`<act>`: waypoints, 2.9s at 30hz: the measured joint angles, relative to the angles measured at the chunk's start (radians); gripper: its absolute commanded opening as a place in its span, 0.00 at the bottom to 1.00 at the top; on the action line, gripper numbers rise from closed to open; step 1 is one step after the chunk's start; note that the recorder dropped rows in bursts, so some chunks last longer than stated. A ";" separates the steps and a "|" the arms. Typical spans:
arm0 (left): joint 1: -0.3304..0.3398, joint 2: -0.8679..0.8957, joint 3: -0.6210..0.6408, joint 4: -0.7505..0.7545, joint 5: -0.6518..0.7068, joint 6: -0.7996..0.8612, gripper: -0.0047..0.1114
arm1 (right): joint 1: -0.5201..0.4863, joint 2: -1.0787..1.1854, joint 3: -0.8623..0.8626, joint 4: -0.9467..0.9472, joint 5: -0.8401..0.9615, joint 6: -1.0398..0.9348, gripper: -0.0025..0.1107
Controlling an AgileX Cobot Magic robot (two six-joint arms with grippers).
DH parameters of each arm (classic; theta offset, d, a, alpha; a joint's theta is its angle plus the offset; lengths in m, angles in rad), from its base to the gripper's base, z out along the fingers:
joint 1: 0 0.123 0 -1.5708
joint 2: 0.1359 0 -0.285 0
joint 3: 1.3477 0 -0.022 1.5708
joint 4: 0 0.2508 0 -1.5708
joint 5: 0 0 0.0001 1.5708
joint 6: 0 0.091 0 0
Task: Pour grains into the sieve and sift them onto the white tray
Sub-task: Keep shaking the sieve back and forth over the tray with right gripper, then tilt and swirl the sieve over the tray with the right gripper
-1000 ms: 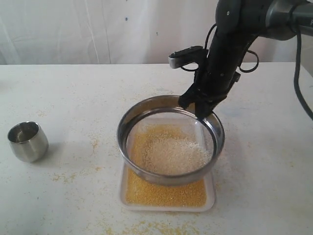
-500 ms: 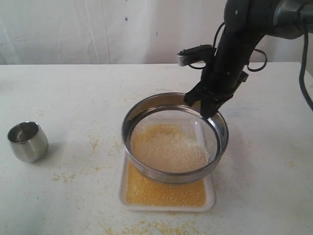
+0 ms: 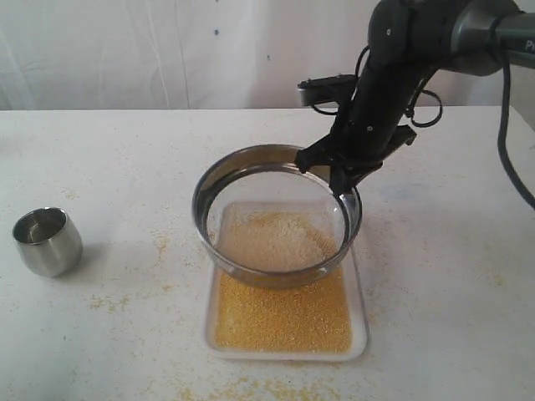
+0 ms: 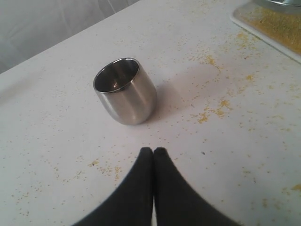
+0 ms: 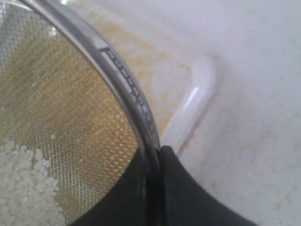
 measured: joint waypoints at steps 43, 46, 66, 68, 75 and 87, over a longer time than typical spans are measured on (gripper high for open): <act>0.000 0.000 0.000 0.000 0.000 0.000 0.05 | -0.112 0.021 0.107 0.264 0.106 -0.334 0.02; 0.000 0.000 0.000 0.000 0.000 0.000 0.05 | -0.112 0.021 0.109 0.277 0.108 -0.336 0.02; 0.000 0.000 0.000 0.000 0.000 0.000 0.05 | -0.091 -0.010 0.113 -0.097 -0.021 -0.027 0.02; 0.000 0.000 0.000 0.000 0.000 0.000 0.05 | -0.095 -0.017 0.096 -0.144 -0.033 0.026 0.02; 0.000 0.000 0.000 0.000 0.000 0.000 0.05 | -0.035 -0.025 0.091 -0.041 0.022 -0.135 0.02; 0.000 0.000 0.000 0.000 0.000 0.000 0.05 | -0.041 -0.019 0.091 -0.019 0.016 -0.024 0.02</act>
